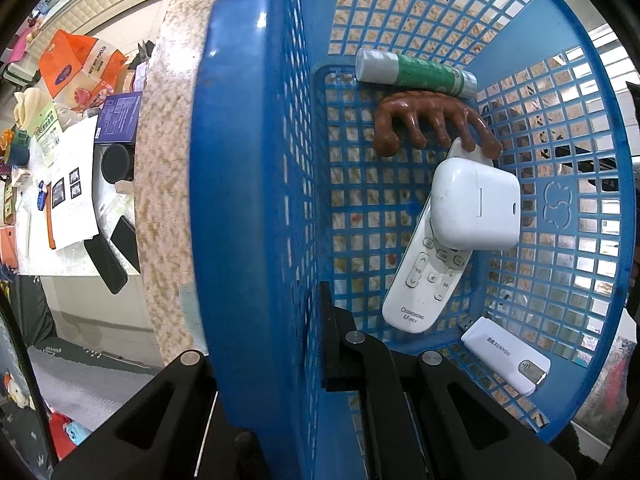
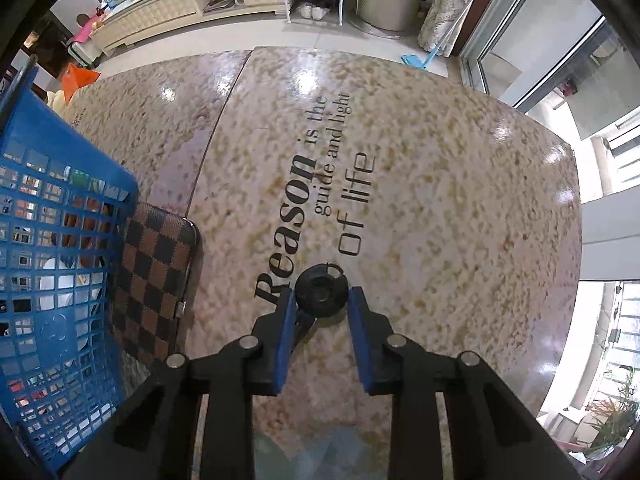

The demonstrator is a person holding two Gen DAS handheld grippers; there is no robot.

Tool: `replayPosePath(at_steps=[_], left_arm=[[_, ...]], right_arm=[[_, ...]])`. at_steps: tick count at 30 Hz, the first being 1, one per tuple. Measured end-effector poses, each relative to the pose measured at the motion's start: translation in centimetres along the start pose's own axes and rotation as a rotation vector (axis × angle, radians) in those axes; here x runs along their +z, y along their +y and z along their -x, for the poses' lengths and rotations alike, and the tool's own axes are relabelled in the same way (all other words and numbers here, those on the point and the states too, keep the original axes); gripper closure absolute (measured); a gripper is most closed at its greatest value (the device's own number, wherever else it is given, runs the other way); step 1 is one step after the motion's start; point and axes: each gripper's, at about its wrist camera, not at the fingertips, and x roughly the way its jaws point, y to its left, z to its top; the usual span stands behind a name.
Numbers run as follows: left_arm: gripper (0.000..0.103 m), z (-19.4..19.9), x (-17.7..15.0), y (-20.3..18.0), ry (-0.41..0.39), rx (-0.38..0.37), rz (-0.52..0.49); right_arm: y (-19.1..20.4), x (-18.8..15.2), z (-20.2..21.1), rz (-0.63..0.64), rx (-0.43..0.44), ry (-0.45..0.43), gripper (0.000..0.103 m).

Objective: Organize rigid objects
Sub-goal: 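Carry the key into the basket and open the right gripper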

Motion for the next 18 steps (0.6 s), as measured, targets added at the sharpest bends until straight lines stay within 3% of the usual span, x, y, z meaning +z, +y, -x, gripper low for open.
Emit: replayPosePath(at_steps=[10,18], left_arm=[[0.099,-0.1,0.1,-0.1,0.001,0.006,0.0],[0.099,-0.2,0.1,0.0,0.001,0.003,0.0]], right_arm=[[-1.0,-0.3,4.6,-0.01,0.016,-0.071,0.078],[0.1,-1.4,10.7,0.016,0.024,-0.168,0.078]])
